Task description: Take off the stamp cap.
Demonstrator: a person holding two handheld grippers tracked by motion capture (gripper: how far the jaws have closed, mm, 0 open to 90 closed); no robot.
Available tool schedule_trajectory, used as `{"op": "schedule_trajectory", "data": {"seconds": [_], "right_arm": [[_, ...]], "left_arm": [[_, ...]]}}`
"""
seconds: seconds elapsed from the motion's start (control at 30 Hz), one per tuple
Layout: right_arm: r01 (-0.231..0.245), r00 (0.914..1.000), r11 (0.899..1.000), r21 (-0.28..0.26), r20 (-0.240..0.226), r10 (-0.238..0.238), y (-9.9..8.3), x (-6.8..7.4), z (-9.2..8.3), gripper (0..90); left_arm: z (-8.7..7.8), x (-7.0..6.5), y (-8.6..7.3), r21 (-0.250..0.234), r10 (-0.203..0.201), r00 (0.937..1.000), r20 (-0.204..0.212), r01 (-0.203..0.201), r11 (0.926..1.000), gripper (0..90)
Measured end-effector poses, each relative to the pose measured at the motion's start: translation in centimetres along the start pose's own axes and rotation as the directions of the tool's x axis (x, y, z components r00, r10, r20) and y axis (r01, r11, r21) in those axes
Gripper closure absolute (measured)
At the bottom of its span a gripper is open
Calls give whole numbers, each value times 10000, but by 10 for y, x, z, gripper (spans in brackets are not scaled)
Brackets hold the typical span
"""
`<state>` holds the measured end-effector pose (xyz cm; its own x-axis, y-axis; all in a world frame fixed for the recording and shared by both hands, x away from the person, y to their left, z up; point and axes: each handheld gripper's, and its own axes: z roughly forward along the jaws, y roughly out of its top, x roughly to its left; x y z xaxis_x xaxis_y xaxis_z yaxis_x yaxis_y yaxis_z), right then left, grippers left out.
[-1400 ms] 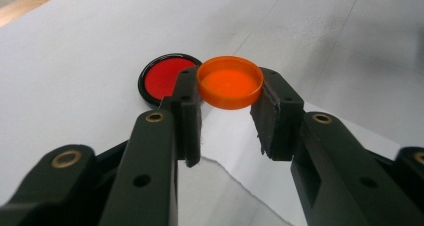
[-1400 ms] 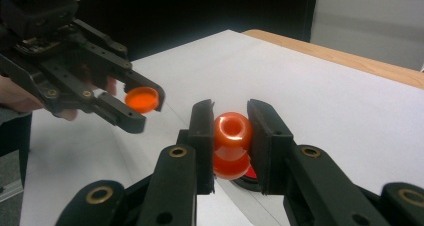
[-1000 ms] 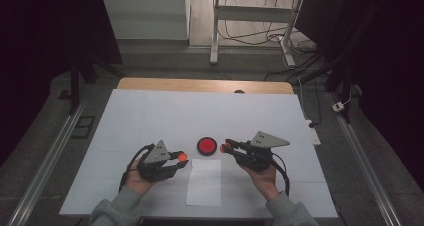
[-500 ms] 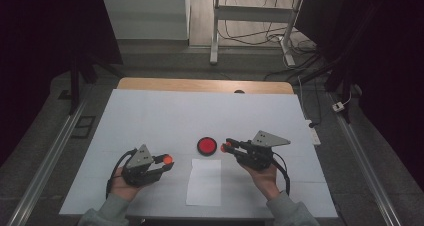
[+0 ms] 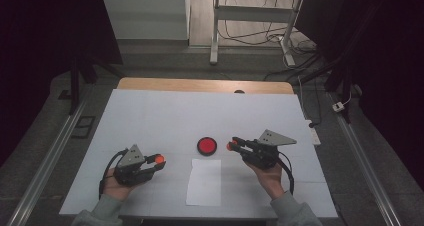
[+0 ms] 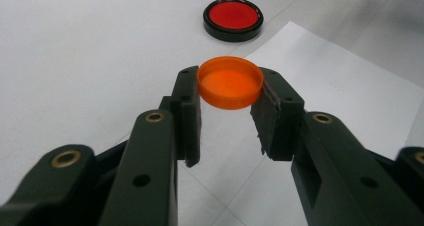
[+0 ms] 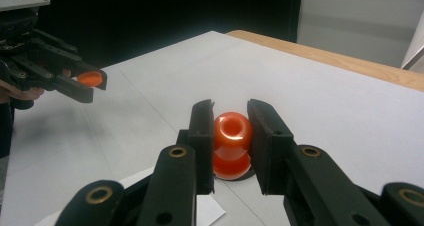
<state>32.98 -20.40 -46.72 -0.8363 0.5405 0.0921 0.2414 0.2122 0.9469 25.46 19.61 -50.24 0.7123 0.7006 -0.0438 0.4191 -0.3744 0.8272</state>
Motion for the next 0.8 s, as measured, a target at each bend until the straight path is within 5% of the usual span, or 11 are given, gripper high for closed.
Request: {"op": "schedule_trajectory", "data": {"seconds": [0.8], "right_arm": [[114,9998,9999,-7,-165,-115,2,3,5,721]], "left_arm": [[-2,6,-6,126,-239,9996,-152,241,9996,647]]}}
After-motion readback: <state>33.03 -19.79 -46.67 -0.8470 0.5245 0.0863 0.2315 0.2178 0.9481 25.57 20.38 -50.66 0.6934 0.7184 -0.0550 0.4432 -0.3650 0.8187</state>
